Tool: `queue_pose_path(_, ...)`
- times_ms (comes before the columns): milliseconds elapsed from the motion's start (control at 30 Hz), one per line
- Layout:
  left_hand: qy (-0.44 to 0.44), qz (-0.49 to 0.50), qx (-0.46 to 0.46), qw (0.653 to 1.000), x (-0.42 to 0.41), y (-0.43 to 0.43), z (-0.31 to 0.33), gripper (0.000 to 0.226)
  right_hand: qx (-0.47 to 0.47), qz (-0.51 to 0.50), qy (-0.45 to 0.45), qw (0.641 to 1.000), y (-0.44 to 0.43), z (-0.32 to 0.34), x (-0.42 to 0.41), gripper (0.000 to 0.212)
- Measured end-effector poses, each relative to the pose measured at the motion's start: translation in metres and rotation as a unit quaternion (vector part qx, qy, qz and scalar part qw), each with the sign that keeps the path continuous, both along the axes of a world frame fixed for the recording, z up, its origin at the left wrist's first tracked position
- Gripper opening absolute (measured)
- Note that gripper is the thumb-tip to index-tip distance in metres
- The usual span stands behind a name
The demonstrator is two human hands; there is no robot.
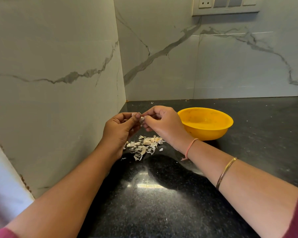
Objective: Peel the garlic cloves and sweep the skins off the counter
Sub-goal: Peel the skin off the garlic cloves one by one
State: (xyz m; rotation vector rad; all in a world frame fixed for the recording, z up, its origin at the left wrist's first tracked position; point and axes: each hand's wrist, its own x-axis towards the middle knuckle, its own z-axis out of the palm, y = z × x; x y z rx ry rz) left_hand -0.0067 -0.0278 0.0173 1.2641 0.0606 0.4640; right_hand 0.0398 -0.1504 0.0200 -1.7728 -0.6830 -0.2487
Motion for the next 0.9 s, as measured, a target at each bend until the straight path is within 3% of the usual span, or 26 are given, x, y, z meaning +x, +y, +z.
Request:
queue_pose_path(200,-0.020,0.038,0.083,0.996,0.0008,-0.0005,-0.0026,0.008,-0.104,-0.074,-0.114,0.985,0.0018,-0.0003,-0.0044,0.013)
queue_pose_path(533,-0.023,0.042,0.091,0.995,0.0025,-0.0013,-0.0032,0.008,-0.112,-0.087,-0.106,0.984,0.0029,0.0000,-0.0046,0.016)
queue_pose_path(700,-0.026,0.042,0.089,0.995,0.0024,0.0005,-0.0028,0.007,-0.066,-0.050,-0.034,0.996,0.0024,0.0008,-0.0034,0.017)
queue_pose_path(900,-0.021,0.051,0.044,0.997,0.0032,0.0025,-0.0017,0.006,0.065,0.106,0.165,0.979,-0.0015,0.0028,-0.0029,0.020)
